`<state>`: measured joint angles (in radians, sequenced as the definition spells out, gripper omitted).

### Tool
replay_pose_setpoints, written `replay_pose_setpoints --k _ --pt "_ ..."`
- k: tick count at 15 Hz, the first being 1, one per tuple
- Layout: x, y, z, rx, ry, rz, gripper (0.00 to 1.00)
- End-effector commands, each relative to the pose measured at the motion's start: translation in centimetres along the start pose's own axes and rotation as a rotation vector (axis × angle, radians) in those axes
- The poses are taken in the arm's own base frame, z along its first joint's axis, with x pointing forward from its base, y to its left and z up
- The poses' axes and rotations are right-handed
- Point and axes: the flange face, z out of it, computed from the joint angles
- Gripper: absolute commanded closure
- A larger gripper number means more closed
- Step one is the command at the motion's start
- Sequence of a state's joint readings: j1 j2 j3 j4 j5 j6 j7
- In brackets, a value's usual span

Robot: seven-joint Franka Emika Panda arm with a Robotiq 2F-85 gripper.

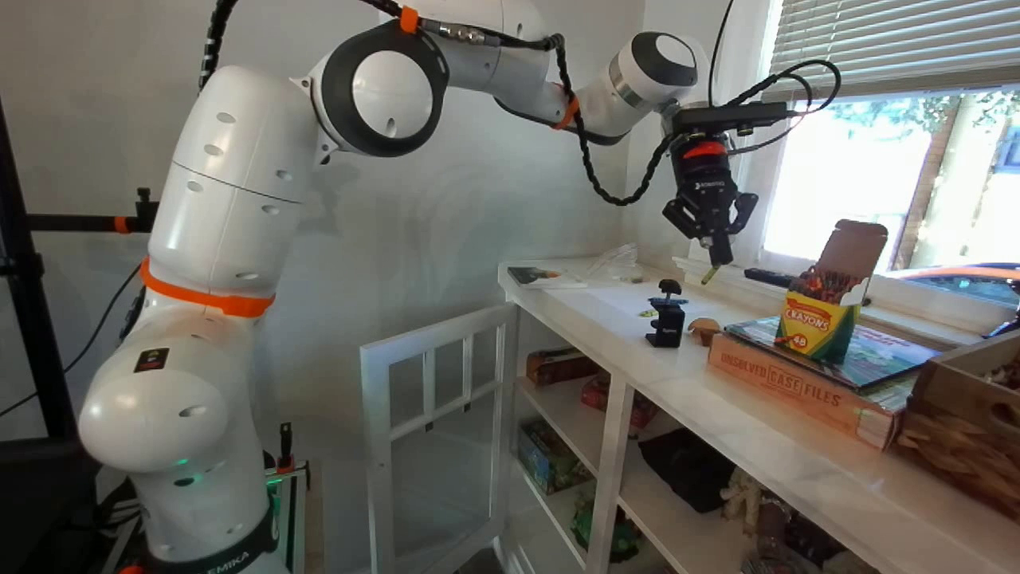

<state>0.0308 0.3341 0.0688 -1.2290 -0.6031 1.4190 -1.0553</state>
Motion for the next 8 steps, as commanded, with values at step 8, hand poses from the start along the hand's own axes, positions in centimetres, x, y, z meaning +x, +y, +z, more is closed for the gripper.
replay_pose_setpoints --k 8 --pt "0.27 1.23 -0.06 -0.087 -0.021 -0.051 0.91"
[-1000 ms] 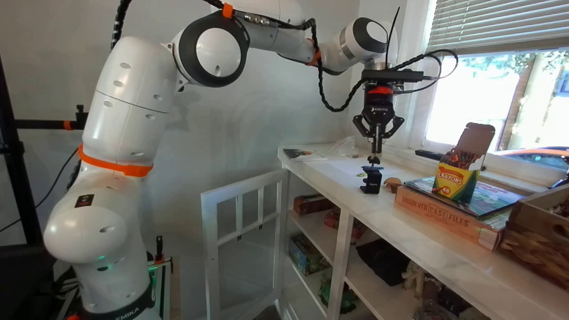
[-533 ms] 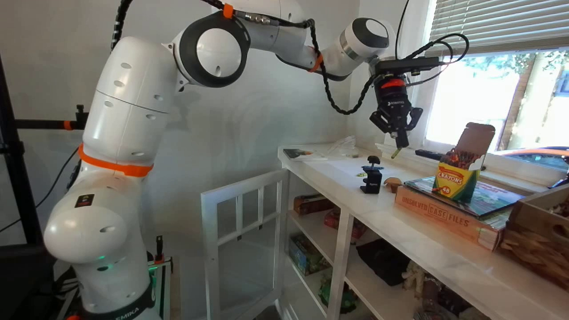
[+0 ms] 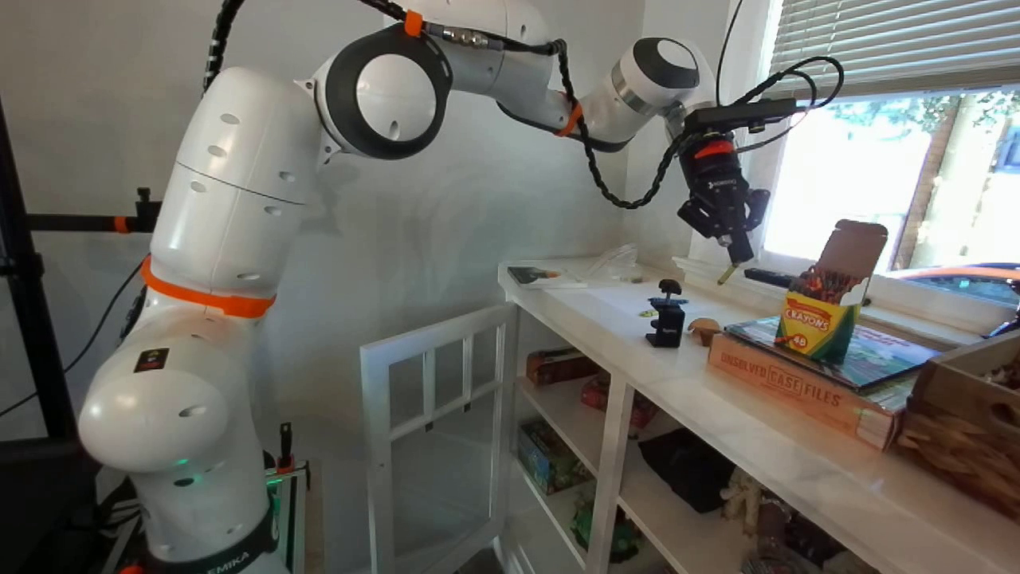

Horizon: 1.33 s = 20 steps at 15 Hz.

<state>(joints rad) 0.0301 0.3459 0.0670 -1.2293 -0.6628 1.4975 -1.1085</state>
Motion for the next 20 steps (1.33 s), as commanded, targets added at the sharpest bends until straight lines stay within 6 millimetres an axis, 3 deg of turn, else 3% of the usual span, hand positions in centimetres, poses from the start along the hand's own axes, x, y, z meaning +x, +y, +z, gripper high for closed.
replay_pose_setpoints --k 1,2,10,20 --pt "0.0 0.0 0.0 0.0 0.0 0.0 0.91" --pt "0.0 0.0 0.0 0.0 0.0 -0.001 0.98" --pt "-1.8 1.9 0.5 -0.09 -0.087 -0.032 0.98" --pt "-1.2 4.0 0.5 -0.255 -0.135 -0.09 0.98"
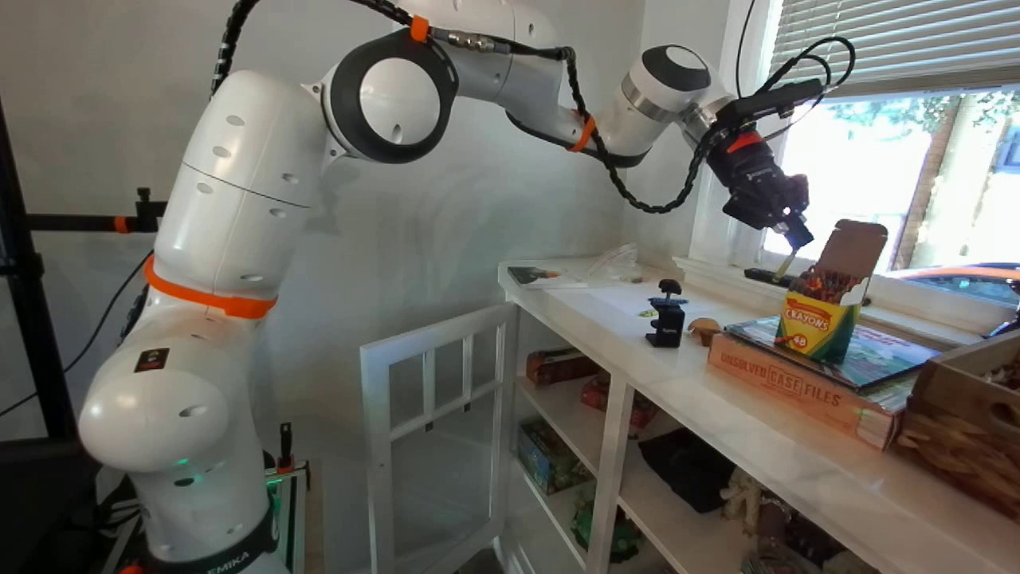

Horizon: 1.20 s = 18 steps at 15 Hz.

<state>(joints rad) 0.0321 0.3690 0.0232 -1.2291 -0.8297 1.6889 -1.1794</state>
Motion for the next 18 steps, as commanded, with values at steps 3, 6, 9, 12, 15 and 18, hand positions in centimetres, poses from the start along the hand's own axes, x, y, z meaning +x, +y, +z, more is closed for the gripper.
replay_pose_setpoints --k 3,6,9,12,15,18 --pt "-0.2 1.1 0.2 -0.081 -0.044 -0.036 0.98" --pt "-0.1 1.5 0.3 -0.106 -0.055 -0.05 0.98" --pt "0.2 1.7 0.5 -0.121 -0.062 -0.065 0.98" --pt "0.5 1.7 0.8 -0.127 -0.069 -0.076 0.98" --pt "0.9 1.9 0.9 -0.134 -0.069 -0.082 0.98" --pt "1.1 2.0 0.9 -0.143 -0.066 -0.088 0.98"
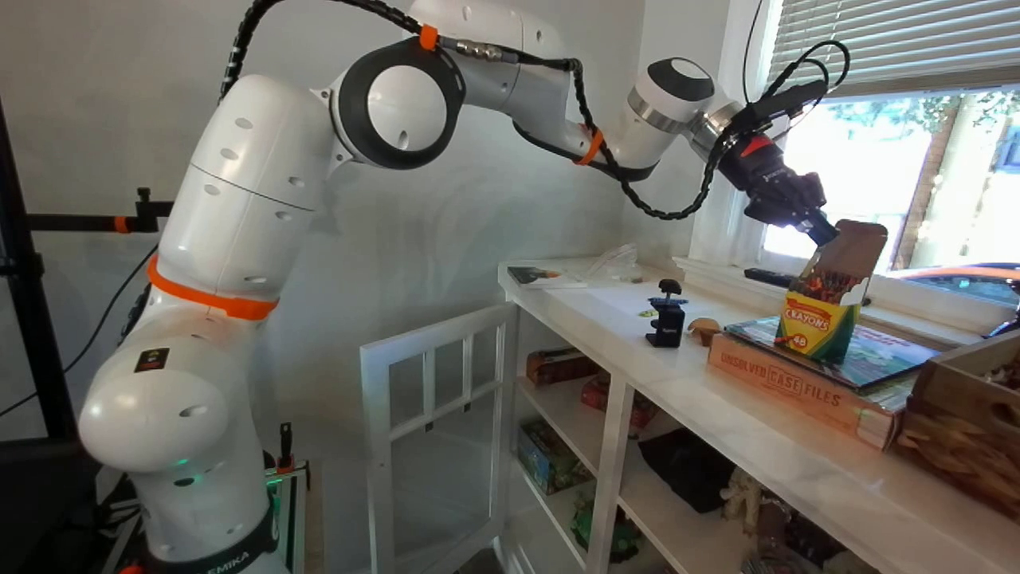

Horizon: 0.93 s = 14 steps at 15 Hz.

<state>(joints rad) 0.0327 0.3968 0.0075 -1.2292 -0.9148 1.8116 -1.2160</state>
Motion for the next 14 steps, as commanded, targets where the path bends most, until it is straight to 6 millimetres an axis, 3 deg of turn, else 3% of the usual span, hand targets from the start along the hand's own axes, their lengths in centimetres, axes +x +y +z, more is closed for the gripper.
replay_pose_setpoints --k 1,14 --pt "0.6 0.5 0.3 -0.027 -0.018 -0.025 0.98" --pt "2.3 0.8 0.8 -0.031 -0.01 -0.038 0.98"
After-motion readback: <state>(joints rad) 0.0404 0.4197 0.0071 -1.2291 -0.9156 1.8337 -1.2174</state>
